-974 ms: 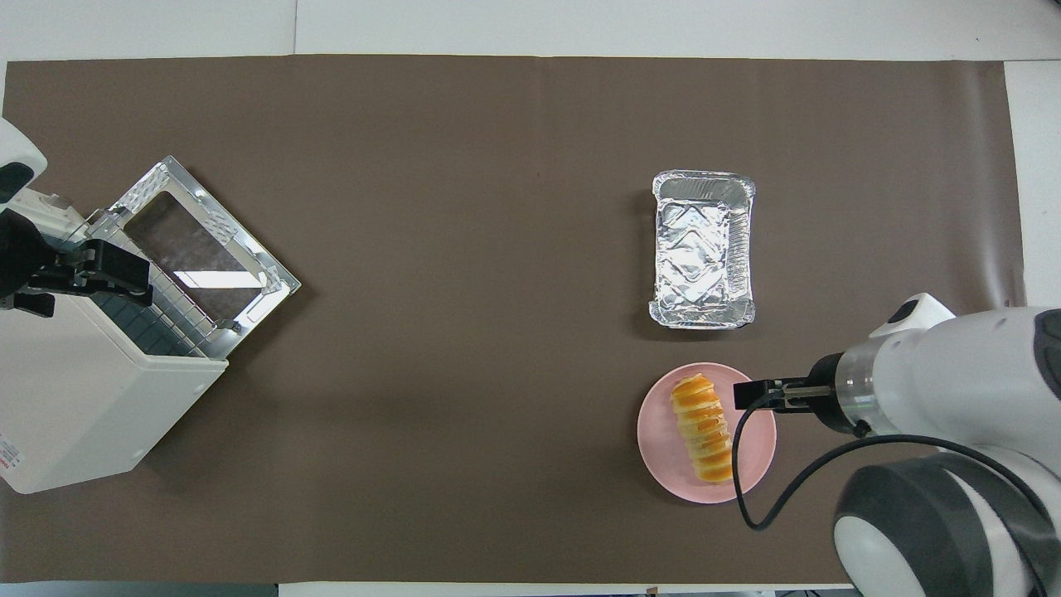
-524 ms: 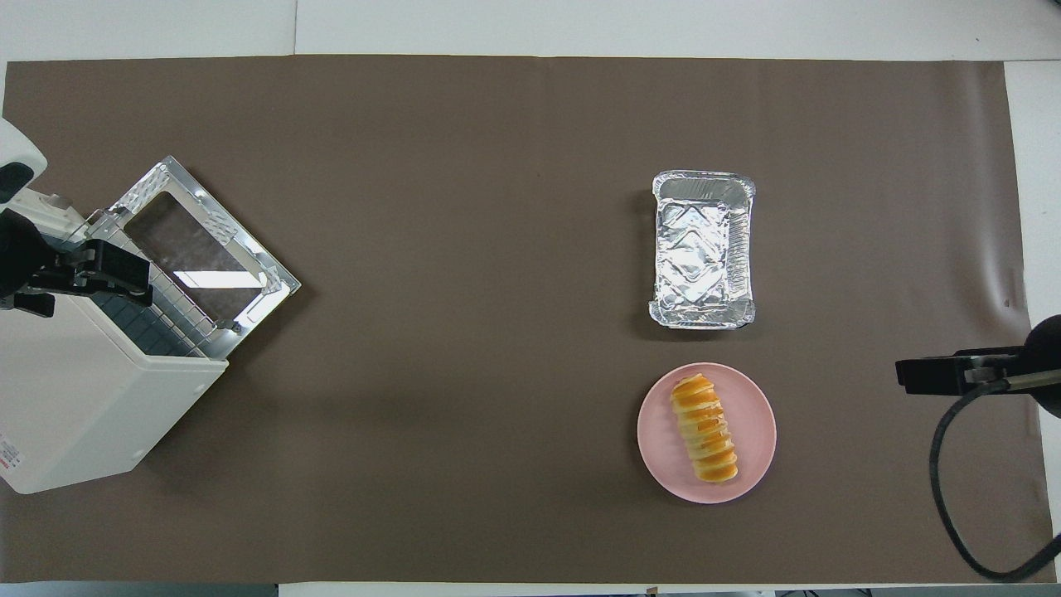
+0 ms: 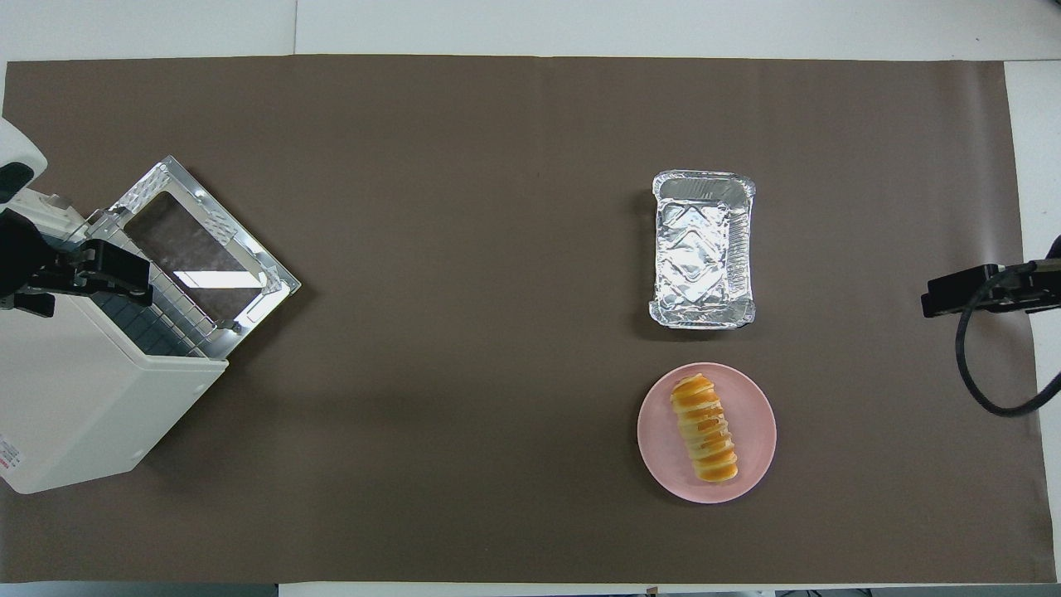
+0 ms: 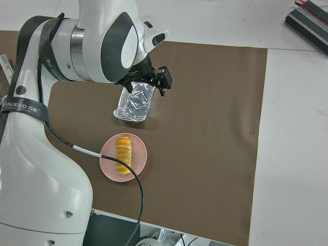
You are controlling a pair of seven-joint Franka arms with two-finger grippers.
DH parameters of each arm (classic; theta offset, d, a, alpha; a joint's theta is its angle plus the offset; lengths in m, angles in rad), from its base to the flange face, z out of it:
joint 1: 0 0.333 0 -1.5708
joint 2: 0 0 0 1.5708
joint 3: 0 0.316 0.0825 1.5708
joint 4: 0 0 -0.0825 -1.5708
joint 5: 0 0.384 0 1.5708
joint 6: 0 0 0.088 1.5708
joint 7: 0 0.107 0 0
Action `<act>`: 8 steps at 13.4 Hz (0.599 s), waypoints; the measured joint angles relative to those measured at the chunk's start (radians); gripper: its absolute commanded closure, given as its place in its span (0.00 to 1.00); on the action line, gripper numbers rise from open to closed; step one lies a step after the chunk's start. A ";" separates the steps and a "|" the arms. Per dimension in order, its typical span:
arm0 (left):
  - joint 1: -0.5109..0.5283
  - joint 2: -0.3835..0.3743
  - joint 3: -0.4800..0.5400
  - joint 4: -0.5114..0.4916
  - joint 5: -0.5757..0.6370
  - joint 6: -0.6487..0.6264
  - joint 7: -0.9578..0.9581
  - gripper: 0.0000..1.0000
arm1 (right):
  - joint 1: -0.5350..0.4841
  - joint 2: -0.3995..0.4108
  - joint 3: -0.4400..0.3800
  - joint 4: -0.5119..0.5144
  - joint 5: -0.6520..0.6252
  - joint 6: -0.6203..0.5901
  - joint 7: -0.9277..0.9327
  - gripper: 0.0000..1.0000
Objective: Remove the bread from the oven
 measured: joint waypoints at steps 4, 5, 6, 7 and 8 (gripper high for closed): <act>0.000 0.000 0.000 0.000 0.000 0.000 0.000 0.00 | -0.035 0.018 -0.001 0.019 -0.004 -0.025 0.000 0.00; 0.000 0.000 0.000 0.000 0.000 0.000 0.000 0.00 | -0.039 0.018 -0.001 0.019 -0.005 -0.034 0.000 0.00; 0.000 0.000 0.000 0.000 0.000 0.000 0.000 0.00 | -0.043 0.018 -0.001 0.019 -0.006 -0.039 -0.003 0.00; 0.000 0.000 0.000 0.000 0.000 0.000 0.000 0.00 | -0.049 0.020 -0.001 0.019 -0.006 -0.039 -0.018 0.00; 0.000 0.000 0.000 0.000 0.000 0.000 0.000 0.00 | -0.059 0.026 -0.001 0.021 -0.006 -0.039 -0.032 0.00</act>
